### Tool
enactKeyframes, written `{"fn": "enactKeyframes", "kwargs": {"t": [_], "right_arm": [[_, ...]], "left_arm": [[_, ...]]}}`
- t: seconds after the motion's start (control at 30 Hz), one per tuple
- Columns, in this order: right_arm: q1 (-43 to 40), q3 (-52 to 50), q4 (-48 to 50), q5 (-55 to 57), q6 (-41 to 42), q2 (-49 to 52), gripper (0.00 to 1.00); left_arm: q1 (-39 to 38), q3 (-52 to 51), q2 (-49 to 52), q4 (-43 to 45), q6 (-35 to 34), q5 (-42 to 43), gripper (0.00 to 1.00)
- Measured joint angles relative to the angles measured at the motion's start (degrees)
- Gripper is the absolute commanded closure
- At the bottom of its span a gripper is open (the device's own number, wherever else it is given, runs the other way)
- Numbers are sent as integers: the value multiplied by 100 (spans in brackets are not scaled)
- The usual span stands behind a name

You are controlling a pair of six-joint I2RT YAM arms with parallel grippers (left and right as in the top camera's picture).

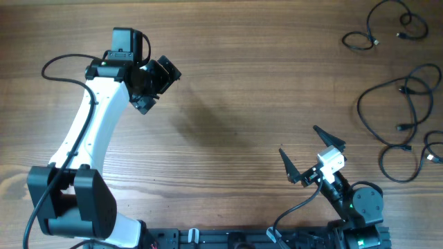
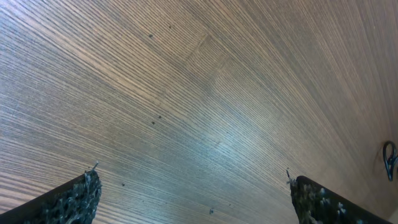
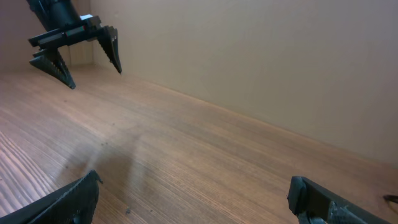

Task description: Untangle cables

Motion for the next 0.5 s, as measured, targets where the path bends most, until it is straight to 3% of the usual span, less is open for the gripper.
{"fn": "enactKeyframes", "kwargs": {"t": [0.5], "right_arm": [[0, 0, 0, 0, 0, 0, 0]], "left_arm": [[0, 0, 0, 4, 0, -68, 0]]}}
